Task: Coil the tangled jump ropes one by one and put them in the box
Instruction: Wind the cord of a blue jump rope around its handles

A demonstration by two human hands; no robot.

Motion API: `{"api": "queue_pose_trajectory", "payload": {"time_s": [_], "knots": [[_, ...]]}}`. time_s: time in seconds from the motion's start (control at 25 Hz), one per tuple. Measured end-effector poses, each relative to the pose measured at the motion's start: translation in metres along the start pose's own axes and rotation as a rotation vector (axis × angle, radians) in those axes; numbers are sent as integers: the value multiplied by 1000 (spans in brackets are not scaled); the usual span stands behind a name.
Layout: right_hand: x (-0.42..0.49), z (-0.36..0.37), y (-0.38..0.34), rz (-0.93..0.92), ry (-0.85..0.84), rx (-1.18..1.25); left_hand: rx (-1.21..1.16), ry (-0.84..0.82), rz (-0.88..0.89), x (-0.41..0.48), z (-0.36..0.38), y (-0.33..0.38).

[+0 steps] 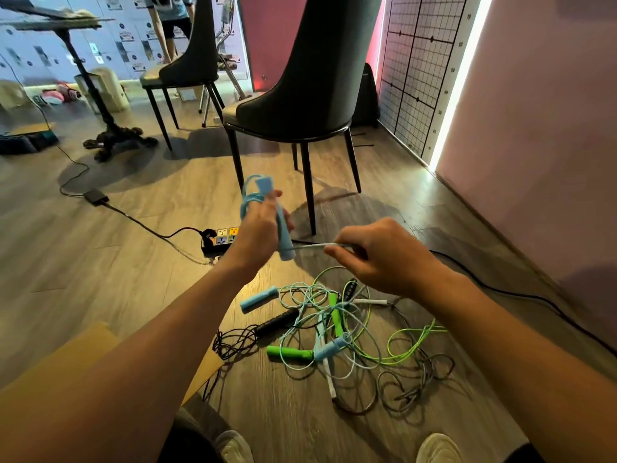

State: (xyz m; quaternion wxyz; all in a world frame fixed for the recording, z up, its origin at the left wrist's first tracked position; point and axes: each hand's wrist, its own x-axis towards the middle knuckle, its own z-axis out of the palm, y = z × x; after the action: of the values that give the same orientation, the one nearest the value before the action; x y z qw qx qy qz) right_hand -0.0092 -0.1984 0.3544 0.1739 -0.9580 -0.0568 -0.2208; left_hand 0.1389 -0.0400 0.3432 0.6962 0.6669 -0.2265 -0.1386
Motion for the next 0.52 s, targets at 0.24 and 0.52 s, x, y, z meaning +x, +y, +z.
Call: {"api": "queue_pose_trajectory", "payload": {"time_s": [0.24,0.52], "knots": [[0,-21,2,-10,319,-253,372,-574,-210,-21,22,13],[-6,-32,8,216,276,-143,-58,-852,-465,-36,24,35]]}}
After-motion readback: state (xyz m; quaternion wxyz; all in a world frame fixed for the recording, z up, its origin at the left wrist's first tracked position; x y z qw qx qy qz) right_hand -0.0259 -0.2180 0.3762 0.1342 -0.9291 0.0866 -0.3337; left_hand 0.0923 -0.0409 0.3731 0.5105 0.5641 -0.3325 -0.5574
